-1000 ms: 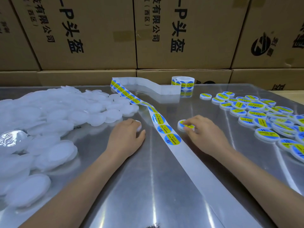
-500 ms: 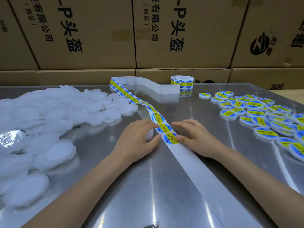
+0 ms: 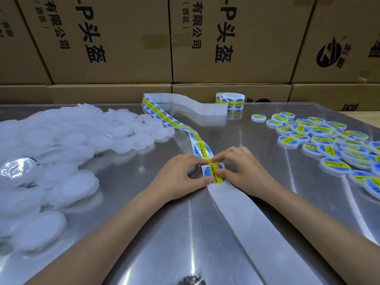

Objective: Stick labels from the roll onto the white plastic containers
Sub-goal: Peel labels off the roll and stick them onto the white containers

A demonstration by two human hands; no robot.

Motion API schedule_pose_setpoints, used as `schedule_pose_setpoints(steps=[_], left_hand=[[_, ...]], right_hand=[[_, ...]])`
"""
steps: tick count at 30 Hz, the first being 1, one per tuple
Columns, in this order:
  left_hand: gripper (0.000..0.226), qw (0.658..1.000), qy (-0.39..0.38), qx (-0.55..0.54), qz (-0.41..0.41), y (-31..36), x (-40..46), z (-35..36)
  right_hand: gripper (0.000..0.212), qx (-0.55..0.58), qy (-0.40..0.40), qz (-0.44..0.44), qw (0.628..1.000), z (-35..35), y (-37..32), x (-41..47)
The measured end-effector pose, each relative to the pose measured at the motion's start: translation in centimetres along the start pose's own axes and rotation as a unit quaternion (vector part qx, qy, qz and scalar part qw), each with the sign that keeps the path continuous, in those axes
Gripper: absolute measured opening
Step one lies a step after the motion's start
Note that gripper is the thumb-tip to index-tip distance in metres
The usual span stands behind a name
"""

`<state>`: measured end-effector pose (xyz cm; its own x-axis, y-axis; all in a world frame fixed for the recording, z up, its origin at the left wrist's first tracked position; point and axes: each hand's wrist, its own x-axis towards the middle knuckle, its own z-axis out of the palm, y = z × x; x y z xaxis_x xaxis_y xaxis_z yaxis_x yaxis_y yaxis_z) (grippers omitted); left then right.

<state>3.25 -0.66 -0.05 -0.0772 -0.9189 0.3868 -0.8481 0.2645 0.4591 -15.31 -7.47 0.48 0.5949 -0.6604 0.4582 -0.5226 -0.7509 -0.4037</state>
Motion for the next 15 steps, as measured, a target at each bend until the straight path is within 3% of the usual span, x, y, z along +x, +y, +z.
schedule_pose_setpoints(steps=[10,15], left_hand=[[0.038,1.000,-0.008,0.016,0.018,0.4,0.0,-0.1],[0.055,0.998,-0.030,0.048,0.021,0.4,-0.2,-0.1]], right_hand=[[0.012,-0.017,0.028,-0.035,0.999,-0.3,-0.7,0.0],[0.043,0.138,0.069,0.036,0.987,-1.2,-1.9,-0.2]])
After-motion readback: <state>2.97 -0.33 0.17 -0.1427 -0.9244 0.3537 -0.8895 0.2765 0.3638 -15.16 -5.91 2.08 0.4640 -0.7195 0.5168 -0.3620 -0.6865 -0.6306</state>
